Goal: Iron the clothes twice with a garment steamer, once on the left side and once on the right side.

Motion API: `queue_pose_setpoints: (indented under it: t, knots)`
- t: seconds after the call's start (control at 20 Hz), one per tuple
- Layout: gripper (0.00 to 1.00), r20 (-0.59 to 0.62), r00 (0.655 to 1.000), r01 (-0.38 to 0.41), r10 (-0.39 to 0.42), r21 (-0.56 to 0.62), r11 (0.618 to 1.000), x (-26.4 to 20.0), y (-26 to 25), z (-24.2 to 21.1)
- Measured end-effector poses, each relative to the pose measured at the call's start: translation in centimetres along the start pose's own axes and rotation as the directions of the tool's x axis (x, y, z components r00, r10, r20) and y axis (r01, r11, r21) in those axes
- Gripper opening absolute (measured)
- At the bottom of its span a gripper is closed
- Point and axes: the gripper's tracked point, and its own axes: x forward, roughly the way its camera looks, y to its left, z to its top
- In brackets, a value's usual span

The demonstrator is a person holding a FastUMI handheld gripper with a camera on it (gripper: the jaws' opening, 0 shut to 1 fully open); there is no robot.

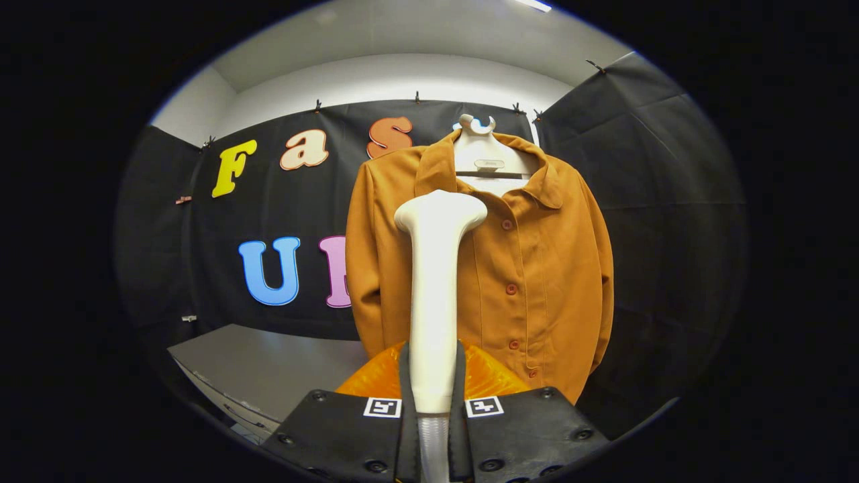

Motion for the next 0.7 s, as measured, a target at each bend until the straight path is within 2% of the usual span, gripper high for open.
queue_pose_setpoints:
  t: [0.35,0.7]
  knots:
    - [0.2,-0.118,0.993,0.011,-0.008,0.022,1.0,0.2,-0.8,-5.9]
    - [0.2,-0.235,0.971,0.04,-0.033,0.026,0.999,-1.1,-1.7,-11.5]
